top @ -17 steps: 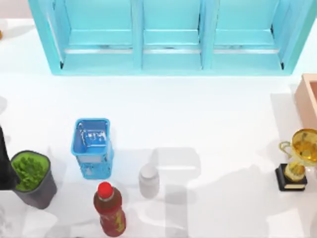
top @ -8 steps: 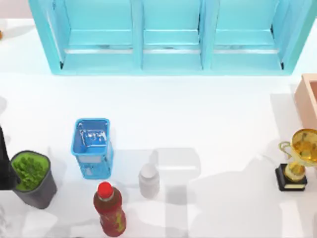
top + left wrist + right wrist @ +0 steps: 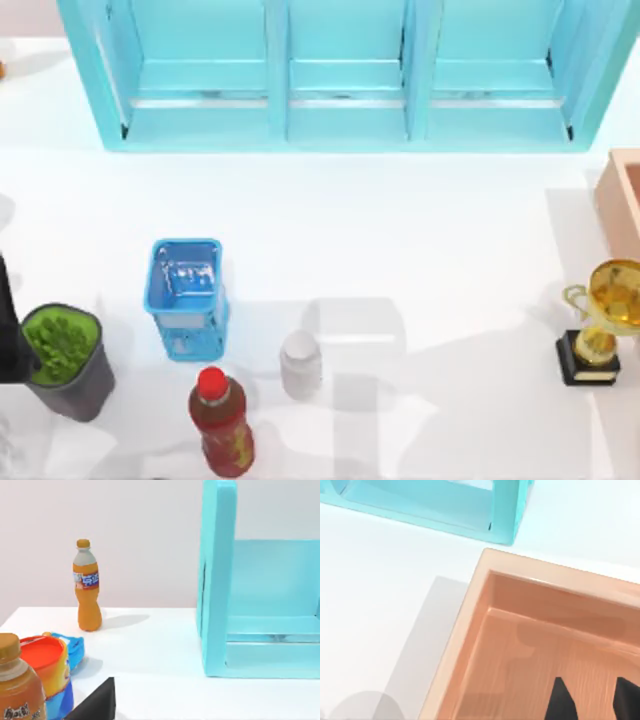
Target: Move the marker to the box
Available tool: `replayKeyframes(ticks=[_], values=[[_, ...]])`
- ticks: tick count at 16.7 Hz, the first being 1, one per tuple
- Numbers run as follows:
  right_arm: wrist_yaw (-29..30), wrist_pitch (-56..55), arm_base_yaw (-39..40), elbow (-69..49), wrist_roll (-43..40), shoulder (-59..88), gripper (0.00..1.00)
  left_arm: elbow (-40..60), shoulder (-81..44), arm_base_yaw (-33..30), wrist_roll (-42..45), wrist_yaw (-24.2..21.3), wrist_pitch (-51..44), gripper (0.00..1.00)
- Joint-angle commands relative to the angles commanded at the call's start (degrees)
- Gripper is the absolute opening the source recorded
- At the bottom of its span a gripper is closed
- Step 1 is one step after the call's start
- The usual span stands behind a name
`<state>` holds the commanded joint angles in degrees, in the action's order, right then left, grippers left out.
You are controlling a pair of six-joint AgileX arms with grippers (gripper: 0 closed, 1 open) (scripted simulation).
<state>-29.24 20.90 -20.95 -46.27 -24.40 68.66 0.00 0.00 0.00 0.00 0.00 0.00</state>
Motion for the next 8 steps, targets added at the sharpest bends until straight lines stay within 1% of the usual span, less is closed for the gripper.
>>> replayKeyframes(ticks=[1, 8], values=[[0.0, 0.0, 0.0, 0.0, 0.0, 0.0, 0.00, 0.0, 0.0, 0.0, 0.0, 0.0, 0.0, 1.00], [0.0, 0.0, 0.0, 0.0, 0.0, 0.0, 0.53, 0.0, 0.0, 0.0, 0.0, 0.0, 0.0, 1.00]])
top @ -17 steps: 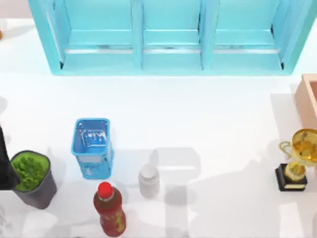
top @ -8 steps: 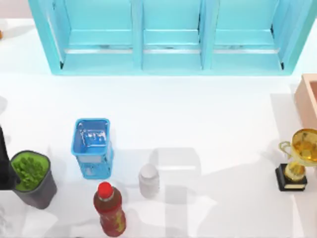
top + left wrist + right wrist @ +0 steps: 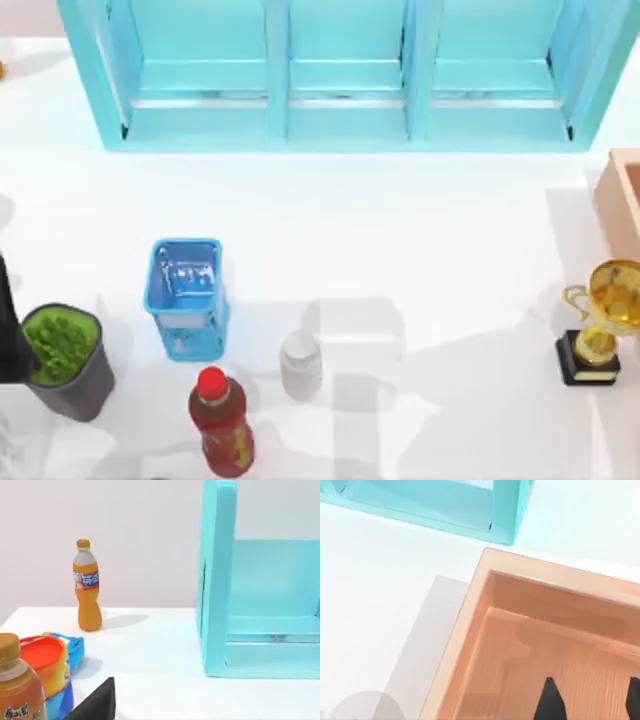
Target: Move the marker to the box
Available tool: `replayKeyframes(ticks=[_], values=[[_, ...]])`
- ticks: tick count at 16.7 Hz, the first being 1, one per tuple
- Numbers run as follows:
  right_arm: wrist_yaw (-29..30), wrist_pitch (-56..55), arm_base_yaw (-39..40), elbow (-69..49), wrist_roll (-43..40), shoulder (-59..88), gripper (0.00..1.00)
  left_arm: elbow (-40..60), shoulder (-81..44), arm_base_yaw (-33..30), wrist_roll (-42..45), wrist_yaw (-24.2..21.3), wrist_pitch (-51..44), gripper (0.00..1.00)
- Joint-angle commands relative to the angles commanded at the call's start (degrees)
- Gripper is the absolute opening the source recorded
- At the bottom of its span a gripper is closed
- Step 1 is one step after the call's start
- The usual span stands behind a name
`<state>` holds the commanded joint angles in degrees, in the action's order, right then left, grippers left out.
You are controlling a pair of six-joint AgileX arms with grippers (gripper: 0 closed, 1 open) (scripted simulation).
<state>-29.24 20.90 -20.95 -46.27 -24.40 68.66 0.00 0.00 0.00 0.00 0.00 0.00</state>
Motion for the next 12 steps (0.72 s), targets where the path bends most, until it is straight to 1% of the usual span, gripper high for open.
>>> replayKeyframes(ticks=[6, 7, 12], values=[[0.0, 0.0, 0.0, 0.0, 0.0, 0.0, 0.98, 0.0, 0.0, 0.0, 0.0, 0.0, 0.0, 1.00], [0.0, 0.0, 0.0, 0.0, 0.0, 0.0, 1.00, 0.0, 0.0, 0.0, 0.0, 0.0, 0.0, 1.00], [0.0, 0.0, 0.0, 0.0, 0.0, 0.0, 1.00, 0.0, 0.0, 0.0, 0.0, 0.0, 0.0, 1.00]])
